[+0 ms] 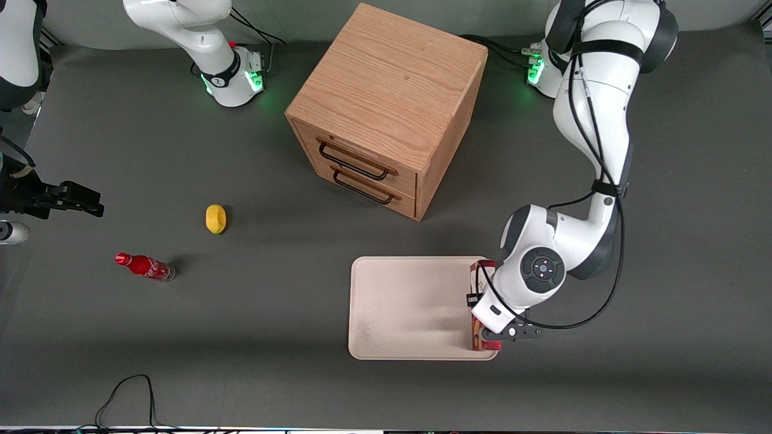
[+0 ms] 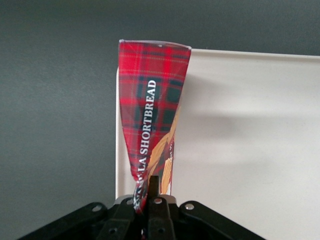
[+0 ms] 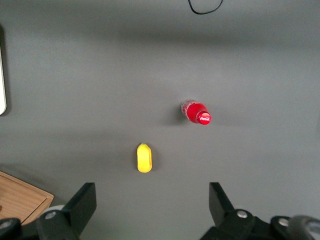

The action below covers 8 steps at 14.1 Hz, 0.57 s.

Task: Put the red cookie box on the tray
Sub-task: 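Lower the box onto the tray edge and open the left gripper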

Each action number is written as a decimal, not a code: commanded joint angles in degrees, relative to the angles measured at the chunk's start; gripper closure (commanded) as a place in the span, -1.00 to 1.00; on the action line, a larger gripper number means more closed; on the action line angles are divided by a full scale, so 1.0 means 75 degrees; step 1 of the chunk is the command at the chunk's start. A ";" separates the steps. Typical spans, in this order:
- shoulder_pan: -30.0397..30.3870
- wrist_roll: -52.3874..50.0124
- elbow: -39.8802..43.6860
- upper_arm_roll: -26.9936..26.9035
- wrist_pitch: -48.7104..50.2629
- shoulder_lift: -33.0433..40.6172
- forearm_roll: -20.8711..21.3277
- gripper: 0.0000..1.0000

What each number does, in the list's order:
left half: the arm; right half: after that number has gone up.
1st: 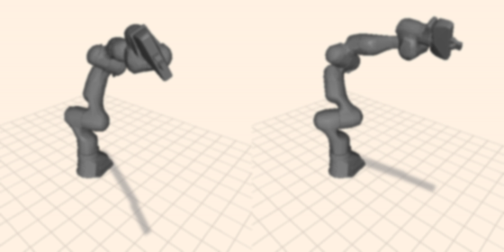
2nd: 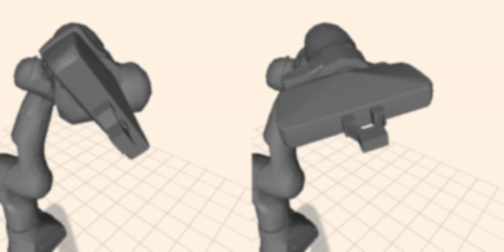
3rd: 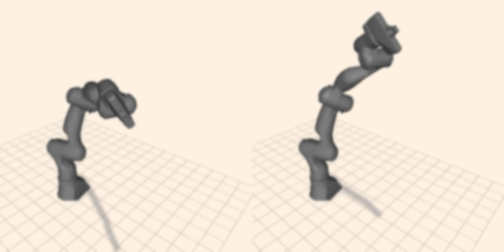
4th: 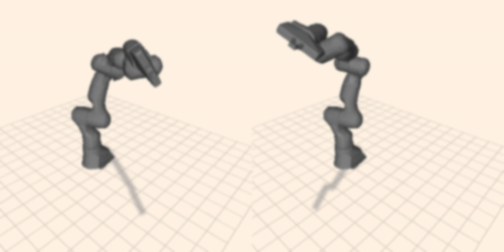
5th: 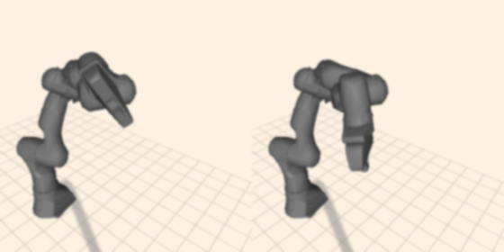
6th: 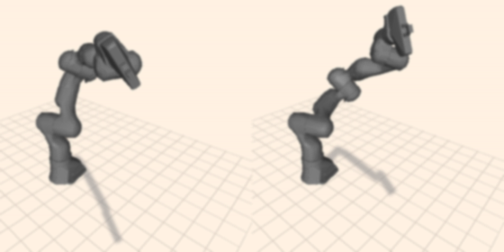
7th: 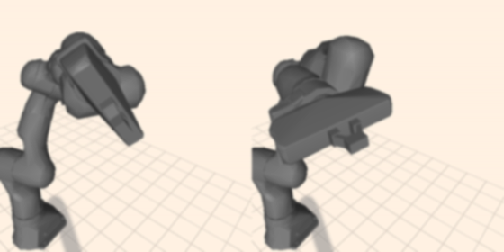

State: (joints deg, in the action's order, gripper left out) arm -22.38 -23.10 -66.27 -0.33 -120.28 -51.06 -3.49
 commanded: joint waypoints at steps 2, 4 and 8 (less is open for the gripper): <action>-0.0144 -0.0201 -0.0199 -0.0096 -0.0005 0.0116 0.0184 1.00; -0.0144 -0.0201 -0.0199 -0.0084 -0.0063 0.0116 0.0231 1.00; -0.0144 -0.0155 -0.0223 -0.0084 -0.0099 0.0116 0.0243 -0.99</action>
State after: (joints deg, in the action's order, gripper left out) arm -22.63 -23.14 -67.04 -0.34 -120.27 -51.14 -2.75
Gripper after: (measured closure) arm 0.916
